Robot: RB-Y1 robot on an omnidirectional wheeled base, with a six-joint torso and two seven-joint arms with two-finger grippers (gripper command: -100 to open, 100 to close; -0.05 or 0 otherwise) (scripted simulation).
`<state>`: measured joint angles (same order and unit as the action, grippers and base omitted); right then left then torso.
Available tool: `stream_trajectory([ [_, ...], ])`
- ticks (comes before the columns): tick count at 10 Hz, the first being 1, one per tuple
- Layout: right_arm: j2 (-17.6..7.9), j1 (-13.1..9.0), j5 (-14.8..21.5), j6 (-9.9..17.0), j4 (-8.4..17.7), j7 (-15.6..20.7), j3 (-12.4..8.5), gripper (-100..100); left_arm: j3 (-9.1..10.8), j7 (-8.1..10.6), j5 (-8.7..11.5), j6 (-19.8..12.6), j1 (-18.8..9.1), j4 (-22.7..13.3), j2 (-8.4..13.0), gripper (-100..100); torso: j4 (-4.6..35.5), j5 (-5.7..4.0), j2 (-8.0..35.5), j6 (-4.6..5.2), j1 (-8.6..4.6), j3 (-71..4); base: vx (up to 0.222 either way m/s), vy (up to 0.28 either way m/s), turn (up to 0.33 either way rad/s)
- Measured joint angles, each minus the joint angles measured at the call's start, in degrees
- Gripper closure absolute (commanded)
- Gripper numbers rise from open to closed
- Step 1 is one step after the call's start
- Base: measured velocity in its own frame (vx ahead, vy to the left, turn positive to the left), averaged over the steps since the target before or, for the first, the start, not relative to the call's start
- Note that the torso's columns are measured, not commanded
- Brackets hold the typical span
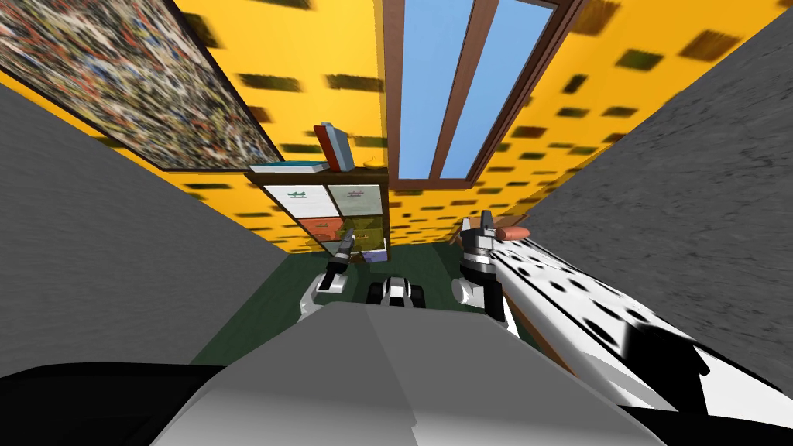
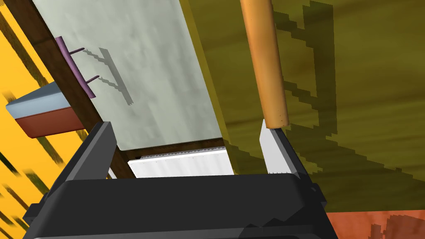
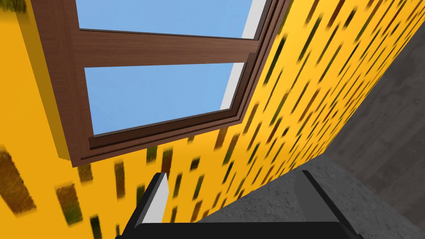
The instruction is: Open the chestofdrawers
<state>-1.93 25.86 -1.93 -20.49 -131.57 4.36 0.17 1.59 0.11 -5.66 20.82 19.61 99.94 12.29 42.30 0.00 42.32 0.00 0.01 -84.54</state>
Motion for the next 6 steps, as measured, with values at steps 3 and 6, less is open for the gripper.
stream_trajectory([
  [3,0.00,0.00,0.00,0.00,0.00,0.00,0.00,0,0.02,0.14,0.02,-0.26,0.06,0.16,0.09,0,-0.01,0.01,-0.04,0.01,0.01,-0.03,0.000,0.000,0.000],
  [6,0.00,0.00,0.00,0.00,0.00,0.00,0.00,0,0.02,0.14,0.02,-0.26,0.06,0.16,0.09,0,-0.01,0.00,-0.04,0.00,-0.01,-0.03,0.000,0.000,0.000],
])
